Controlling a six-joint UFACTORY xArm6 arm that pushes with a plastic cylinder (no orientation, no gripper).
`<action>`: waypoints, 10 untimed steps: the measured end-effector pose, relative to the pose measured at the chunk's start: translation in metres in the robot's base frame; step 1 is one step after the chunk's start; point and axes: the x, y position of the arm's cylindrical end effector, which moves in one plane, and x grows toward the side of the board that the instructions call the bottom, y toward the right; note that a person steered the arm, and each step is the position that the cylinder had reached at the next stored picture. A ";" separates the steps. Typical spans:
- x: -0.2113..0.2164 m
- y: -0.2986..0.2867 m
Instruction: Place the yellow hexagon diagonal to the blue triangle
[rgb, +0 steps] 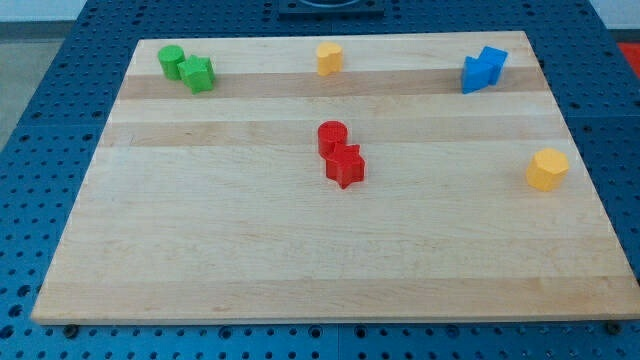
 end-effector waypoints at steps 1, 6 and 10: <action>-0.016 -0.006; -0.100 -0.088; -0.149 -0.091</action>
